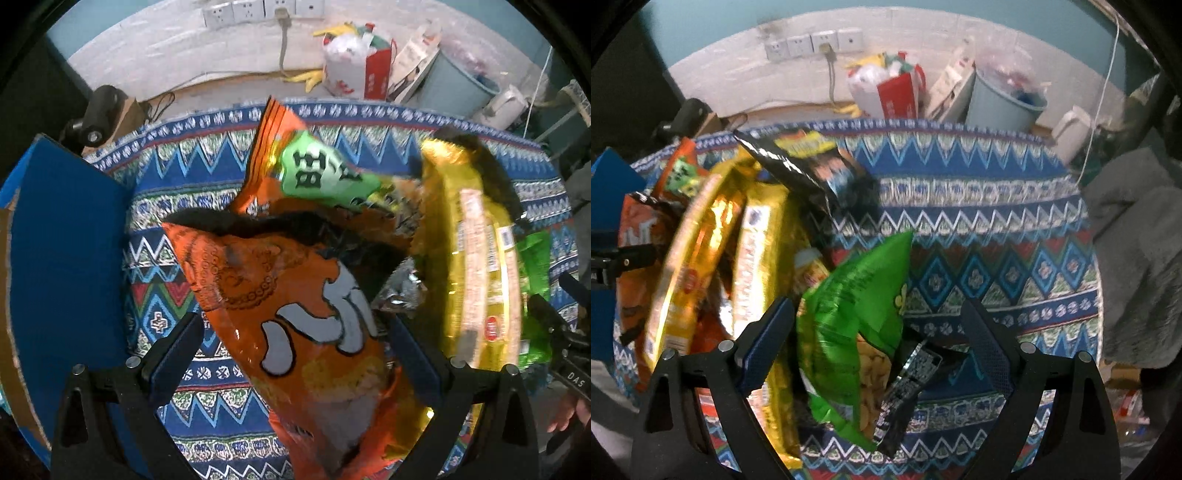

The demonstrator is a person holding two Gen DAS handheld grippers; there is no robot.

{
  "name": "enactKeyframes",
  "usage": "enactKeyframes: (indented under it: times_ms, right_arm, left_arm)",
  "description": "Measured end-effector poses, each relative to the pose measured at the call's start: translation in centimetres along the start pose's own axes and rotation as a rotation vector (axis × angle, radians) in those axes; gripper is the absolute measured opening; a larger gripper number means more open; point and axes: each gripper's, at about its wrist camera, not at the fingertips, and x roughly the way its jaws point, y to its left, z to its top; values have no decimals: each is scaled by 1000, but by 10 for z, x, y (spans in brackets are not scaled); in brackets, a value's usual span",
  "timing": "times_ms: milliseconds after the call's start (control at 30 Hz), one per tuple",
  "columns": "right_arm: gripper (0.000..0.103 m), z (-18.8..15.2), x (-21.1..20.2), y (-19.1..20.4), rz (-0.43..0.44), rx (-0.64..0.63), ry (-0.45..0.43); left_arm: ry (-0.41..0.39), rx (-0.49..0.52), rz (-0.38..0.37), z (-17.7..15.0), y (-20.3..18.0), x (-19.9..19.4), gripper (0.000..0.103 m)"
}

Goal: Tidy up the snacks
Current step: 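Grasp the orange chip bag with the left gripper while the right grasps the green peanut bag, then lift both bags and carry them over the cardboard box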

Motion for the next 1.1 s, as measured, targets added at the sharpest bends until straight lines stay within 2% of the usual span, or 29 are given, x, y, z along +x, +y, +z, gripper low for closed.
enactKeyframes:
  times_ms: [100, 167, 233, 367, 433, 500, 533, 700, 1000, 1100]
  right_arm:
    - [91, -1, 6, -1, 24, 6, 18]
    - [89, -1, 8, 1, 34, 0, 25]
    - [88, -1, 9, 4, 39, -8, 32]
    - [78, -2, 16, 12, 81, -16, 55]
    - [72, -2, 18, 14, 99, -24, 65]
    - [61, -3, 17, 15, 121, -21, 67]
    - [60, -4, 17, 18, 127, -21, 67]
    - [43, -5, 11, 25, 96, -58, 40]
    - [42, 6, -23, 18, 24, -33, -60]
    - [42, 11, -36, 19, 24, -34, -93]
  left_arm:
    - [24, 14, 1, 0, 2, 11, 101]
    - [22, 12, -27, -1, 5, 12, 95]
    - [23, 15, -49, -2, 6, 13, 80]
    - [11, 54, -40, -7, 3, 11, 72]
    - [2, 67, -43, -8, 3, 10, 64]
    - [-7, 82, -47, -11, 6, 7, 59]
    - [-12, 86, -47, -13, 6, 5, 55]
    - [-34, 96, -64, -22, 17, -5, 53]
    - [-152, 133, -23, -33, 33, -46, 53]
    - [-190, 145, -10, -33, 38, -59, 53]
